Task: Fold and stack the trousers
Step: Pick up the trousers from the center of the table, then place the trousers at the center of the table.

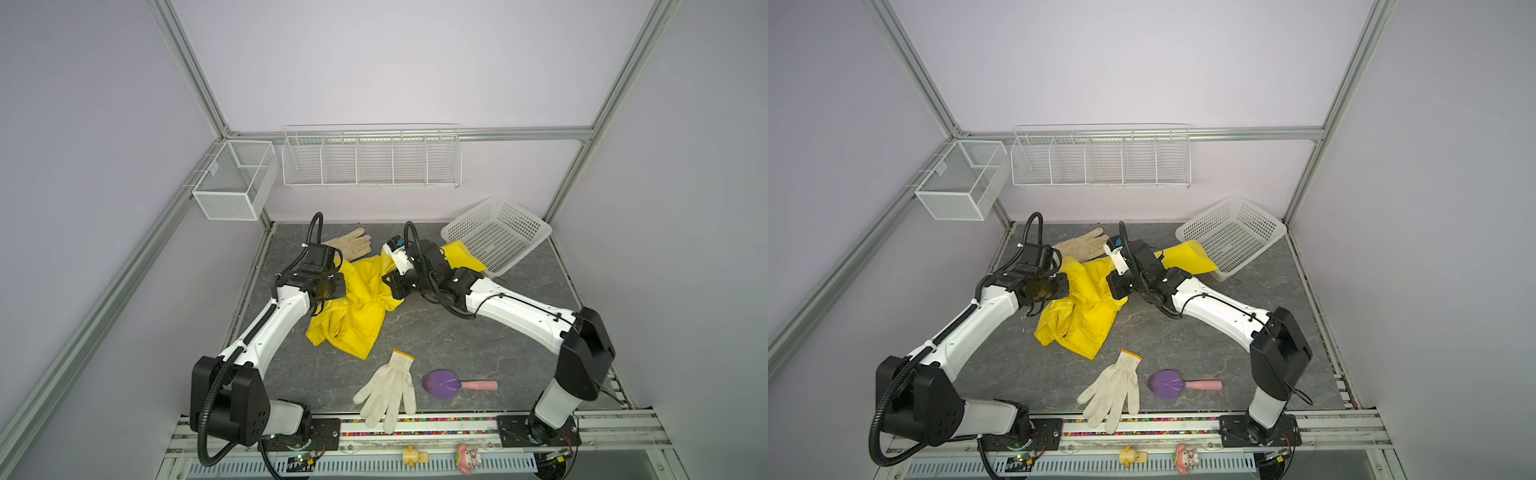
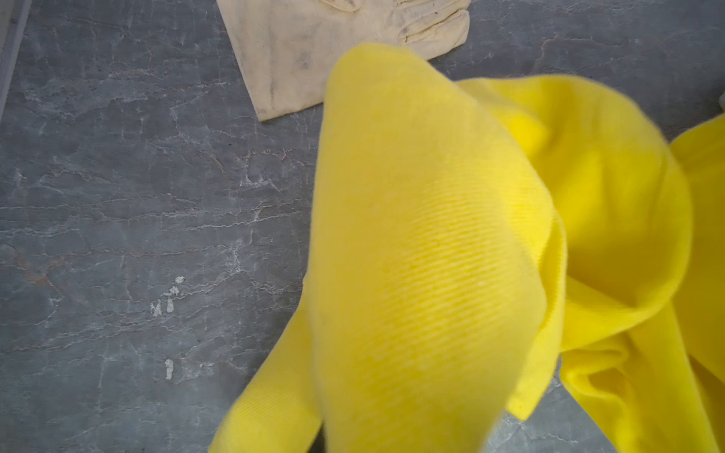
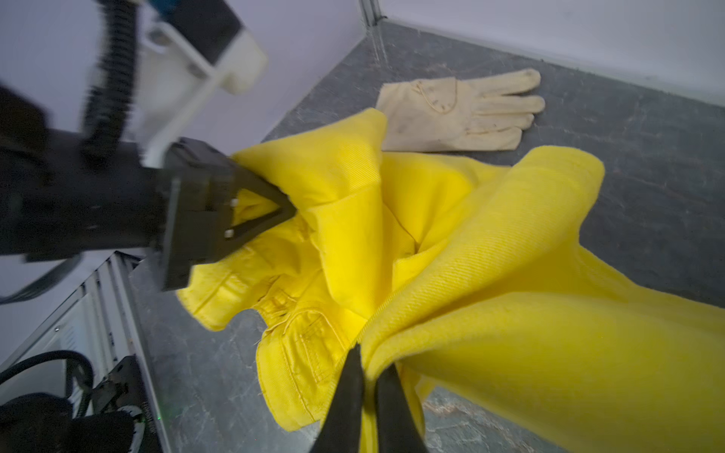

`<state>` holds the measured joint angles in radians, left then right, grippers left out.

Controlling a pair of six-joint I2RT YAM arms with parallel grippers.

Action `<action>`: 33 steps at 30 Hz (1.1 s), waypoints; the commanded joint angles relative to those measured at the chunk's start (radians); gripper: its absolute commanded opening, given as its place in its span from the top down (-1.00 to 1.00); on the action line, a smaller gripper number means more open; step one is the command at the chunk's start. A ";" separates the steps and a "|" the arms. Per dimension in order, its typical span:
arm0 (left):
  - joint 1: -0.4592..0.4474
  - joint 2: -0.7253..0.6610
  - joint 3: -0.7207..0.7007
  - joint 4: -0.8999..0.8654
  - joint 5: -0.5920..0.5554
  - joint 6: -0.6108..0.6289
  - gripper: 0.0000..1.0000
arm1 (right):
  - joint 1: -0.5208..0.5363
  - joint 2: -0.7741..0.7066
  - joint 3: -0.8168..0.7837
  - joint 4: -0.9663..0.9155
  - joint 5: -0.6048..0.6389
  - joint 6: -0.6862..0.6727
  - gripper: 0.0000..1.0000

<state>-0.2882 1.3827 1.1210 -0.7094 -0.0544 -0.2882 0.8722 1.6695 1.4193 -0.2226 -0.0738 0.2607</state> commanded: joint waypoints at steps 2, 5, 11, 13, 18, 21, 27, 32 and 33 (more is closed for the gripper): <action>0.011 -0.035 0.077 -0.036 0.078 0.059 0.77 | 0.031 -0.101 -0.018 0.009 -0.008 -0.037 0.81; 0.012 -0.033 0.094 -0.035 0.113 0.071 0.78 | 0.075 -0.136 -0.003 0.040 -0.039 -0.085 0.79; 0.014 -0.018 0.116 -0.029 0.121 0.073 0.78 | 0.160 -0.112 0.084 0.109 -0.113 -0.157 0.77; 0.021 -0.019 0.124 -0.035 0.103 0.075 0.78 | 0.170 -0.070 0.144 0.093 -0.151 -0.184 0.77; 0.092 -0.058 0.117 -0.062 0.112 0.064 0.77 | 0.176 0.026 0.235 0.100 -0.175 -0.209 0.75; 0.115 -0.089 0.083 -0.059 0.169 0.070 0.77 | 0.145 0.037 0.203 0.110 -0.160 -0.180 0.70; 0.115 -0.102 -0.018 -0.007 0.288 0.065 0.77 | 0.027 -0.021 0.065 -0.015 -0.054 -0.195 0.58; 0.116 -0.023 -0.027 0.059 0.453 0.048 0.80 | -0.081 -0.117 -0.165 -0.065 0.019 -0.208 0.56; 0.114 0.002 -0.016 0.071 0.497 0.033 0.82 | -0.103 -0.124 -0.196 -0.096 0.022 -0.219 0.55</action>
<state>-0.1711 1.3445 1.0817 -0.7158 0.2760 -0.2352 0.8074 1.6112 1.2995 -0.2443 -0.1062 0.0811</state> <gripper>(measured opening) 0.100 0.221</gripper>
